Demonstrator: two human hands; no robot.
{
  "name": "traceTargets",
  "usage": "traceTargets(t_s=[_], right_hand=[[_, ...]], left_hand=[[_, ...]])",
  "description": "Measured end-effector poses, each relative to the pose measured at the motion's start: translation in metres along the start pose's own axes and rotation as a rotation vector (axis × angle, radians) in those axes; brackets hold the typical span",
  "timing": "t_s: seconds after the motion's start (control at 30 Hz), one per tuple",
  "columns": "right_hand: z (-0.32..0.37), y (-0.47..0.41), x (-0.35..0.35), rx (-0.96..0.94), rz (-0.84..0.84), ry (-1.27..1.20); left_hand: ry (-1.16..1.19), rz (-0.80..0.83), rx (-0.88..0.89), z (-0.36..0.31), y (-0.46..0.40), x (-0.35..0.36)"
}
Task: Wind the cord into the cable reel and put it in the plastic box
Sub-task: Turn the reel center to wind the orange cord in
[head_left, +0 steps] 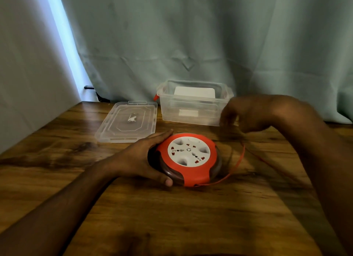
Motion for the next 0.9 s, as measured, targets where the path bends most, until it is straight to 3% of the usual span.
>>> traceTargets(t_s=[0.13, 0.37, 0.7, 0.9], right_hand=[[0.029, -0.011, -0.014, -0.327, -0.216, -0.197], [0.068, -0.030, 0.013, -0.491, -0.158, -0.242], [0.085, -0.030, 0.040, -0.461, 0.075, -0.206], [0.087, -0.034, 0.045, -0.467, 0.076, -0.199]], left_hand=[[-0.017, 0.000, 0.004, 0.000, -0.001, 0.000], [-0.019, 0.000, 0.023, -0.004, 0.002, 0.000], [-0.037, 0.005, 0.053, -0.004, 0.004, 0.001], [-0.023, 0.022, 0.057, -0.005, 0.005, 0.001]])
Point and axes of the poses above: each hand's wrist, its own y-axis away from the middle knuckle, its own x-axis out of the palm, z = x × y, the point moved 8 cm from there along -y, towards the middle knuckle, and after that the axes turned 14 degrees about -x, right-handed, at the moved point
